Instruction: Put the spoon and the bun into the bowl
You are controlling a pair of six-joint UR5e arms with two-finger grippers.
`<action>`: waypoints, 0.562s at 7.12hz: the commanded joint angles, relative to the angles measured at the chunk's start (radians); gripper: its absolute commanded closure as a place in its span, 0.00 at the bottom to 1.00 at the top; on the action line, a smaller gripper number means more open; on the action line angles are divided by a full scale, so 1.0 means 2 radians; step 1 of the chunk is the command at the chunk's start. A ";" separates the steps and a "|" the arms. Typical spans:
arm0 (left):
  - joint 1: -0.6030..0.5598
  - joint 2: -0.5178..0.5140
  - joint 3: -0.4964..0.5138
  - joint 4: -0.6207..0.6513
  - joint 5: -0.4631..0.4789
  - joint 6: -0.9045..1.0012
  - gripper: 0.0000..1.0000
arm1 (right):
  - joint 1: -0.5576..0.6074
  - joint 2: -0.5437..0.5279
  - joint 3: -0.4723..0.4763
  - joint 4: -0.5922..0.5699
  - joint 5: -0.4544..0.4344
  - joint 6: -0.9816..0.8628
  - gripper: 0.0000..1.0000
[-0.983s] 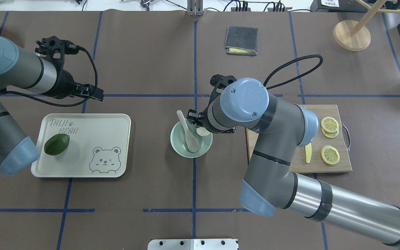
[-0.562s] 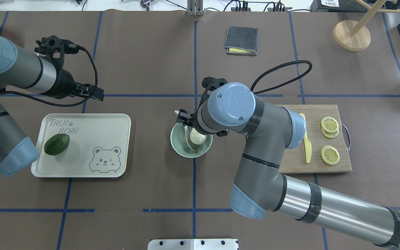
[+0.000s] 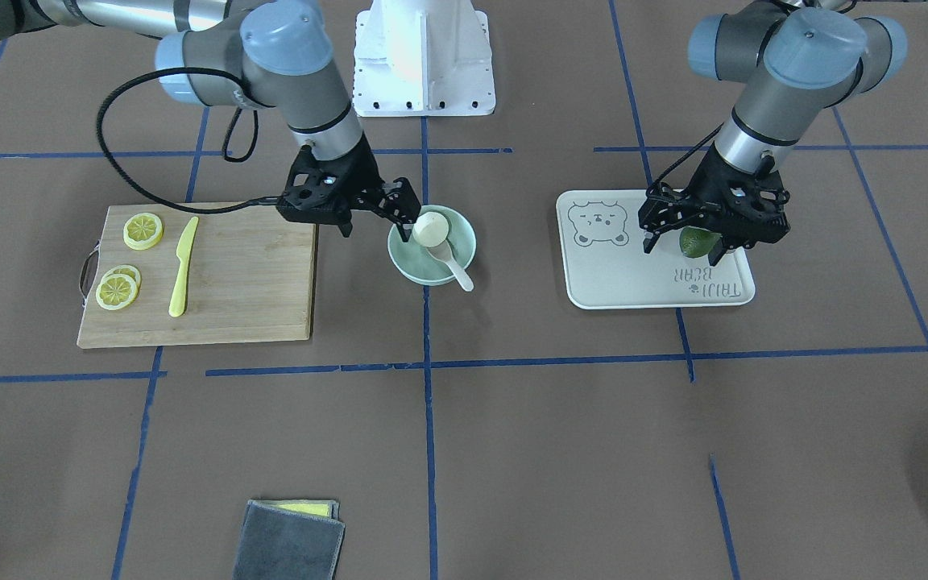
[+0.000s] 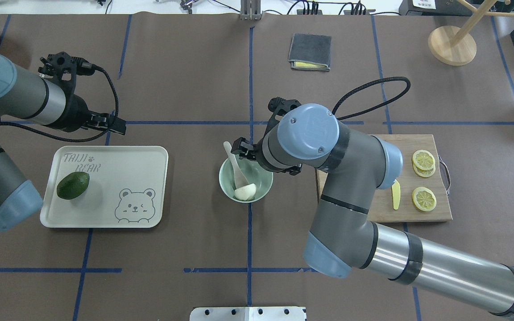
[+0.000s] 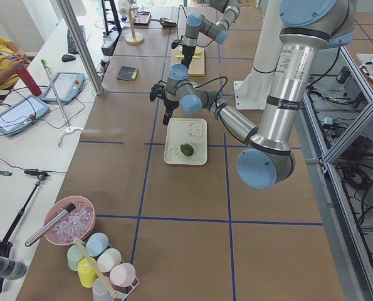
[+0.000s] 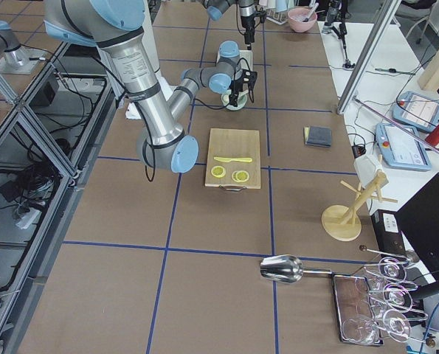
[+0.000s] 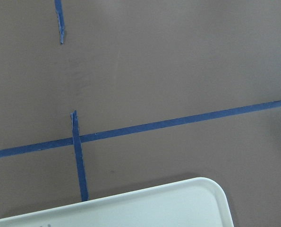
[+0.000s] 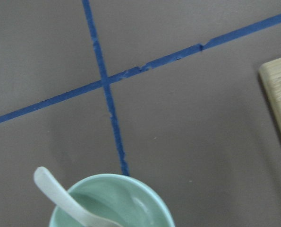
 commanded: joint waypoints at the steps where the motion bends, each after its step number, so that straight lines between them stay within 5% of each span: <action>1: -0.049 0.028 0.005 -0.006 -0.002 0.095 0.00 | 0.088 -0.134 0.068 0.000 0.090 -0.132 0.00; 4: -0.170 0.064 0.028 0.000 -0.072 0.283 0.00 | 0.235 -0.264 0.068 -0.007 0.167 -0.425 0.00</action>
